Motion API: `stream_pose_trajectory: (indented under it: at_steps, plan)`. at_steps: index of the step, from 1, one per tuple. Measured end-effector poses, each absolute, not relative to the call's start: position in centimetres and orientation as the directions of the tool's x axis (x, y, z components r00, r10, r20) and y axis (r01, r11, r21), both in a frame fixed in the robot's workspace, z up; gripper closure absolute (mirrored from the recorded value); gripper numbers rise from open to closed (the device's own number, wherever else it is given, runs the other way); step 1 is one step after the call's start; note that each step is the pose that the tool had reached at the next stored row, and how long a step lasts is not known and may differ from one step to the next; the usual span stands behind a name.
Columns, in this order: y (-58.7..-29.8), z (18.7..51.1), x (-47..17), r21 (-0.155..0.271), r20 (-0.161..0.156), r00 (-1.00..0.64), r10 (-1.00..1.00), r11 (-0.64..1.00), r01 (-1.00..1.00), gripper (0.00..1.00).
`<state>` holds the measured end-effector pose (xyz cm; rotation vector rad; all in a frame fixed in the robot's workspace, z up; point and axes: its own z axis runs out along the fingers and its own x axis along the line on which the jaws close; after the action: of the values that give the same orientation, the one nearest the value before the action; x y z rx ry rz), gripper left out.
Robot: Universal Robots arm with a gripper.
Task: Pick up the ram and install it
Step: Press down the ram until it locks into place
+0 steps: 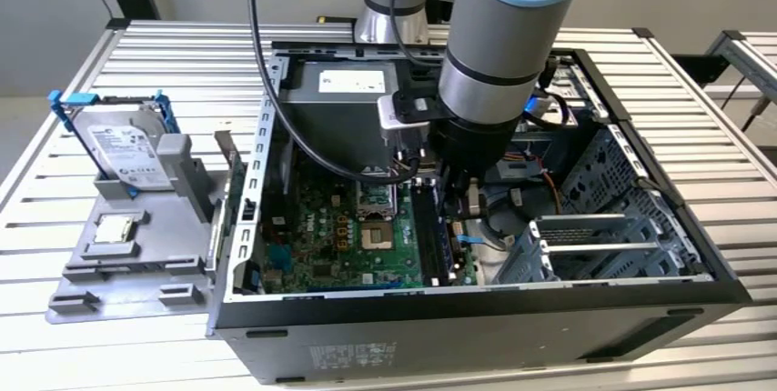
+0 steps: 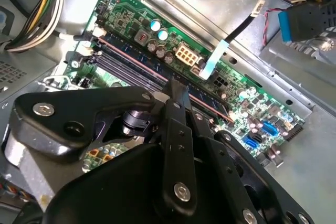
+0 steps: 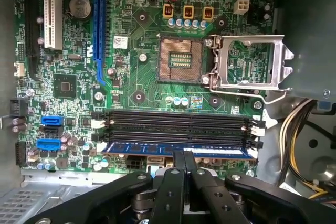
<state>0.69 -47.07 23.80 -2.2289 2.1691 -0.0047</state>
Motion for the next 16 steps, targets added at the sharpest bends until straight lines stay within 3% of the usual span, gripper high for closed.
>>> stream_pose_trajectory:
  at_steps: [16]
  plan:
    - [-47.07,24.15,0.69,-0.025,-0.020,0.027,-0.999,-0.027,-0.999,1.00]
